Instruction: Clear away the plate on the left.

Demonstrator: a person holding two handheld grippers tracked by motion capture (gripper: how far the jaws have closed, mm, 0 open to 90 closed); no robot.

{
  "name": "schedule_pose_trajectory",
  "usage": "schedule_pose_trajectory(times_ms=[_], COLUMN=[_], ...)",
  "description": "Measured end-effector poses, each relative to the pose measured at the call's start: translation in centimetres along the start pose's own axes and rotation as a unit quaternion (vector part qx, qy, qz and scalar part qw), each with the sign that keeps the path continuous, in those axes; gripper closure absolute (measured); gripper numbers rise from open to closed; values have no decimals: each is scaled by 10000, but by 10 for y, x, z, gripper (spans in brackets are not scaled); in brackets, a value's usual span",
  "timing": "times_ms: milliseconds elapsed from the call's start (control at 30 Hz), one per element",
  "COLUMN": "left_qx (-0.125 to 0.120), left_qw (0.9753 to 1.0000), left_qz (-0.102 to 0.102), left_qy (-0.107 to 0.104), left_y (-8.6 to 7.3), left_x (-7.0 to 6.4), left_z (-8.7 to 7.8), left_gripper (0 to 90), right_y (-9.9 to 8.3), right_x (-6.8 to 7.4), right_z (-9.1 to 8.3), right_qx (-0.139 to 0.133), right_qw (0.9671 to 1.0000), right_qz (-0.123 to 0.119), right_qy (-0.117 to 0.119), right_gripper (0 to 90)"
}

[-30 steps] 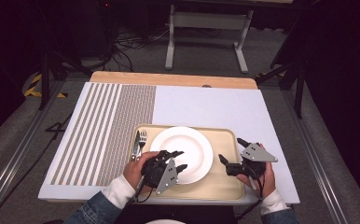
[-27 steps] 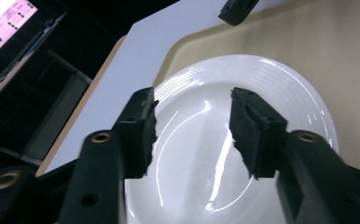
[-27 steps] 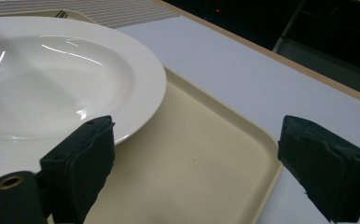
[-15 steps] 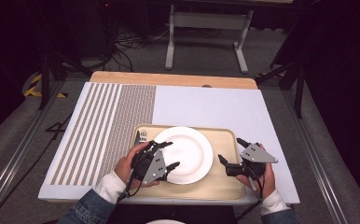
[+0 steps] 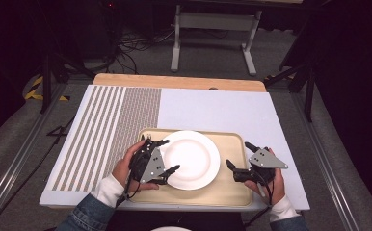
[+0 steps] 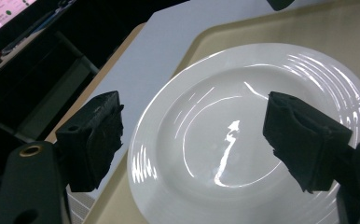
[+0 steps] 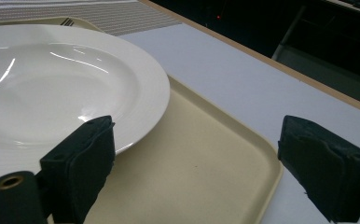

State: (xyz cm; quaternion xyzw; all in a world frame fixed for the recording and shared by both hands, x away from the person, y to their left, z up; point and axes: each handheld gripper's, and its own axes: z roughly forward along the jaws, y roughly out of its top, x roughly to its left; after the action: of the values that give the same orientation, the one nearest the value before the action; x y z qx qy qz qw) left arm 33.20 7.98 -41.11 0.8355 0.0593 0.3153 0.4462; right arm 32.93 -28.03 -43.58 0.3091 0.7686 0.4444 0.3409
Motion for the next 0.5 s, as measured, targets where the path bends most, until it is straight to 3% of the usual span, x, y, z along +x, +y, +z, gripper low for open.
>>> schedule_pose_trajectory(times_ms=[500], left_qx=[47], left_qw=[9995], left_qz=[-308], left_qy=[73], left_y=[-21], left_x=[22], left_z=[-15], left_gripper=[151], right_y=[2], right_x=[1], right_z=[-2], right_qx=[-64], right_qw=[10000], right_qz=[-33], right_qy=[-26], right_gripper=[117])
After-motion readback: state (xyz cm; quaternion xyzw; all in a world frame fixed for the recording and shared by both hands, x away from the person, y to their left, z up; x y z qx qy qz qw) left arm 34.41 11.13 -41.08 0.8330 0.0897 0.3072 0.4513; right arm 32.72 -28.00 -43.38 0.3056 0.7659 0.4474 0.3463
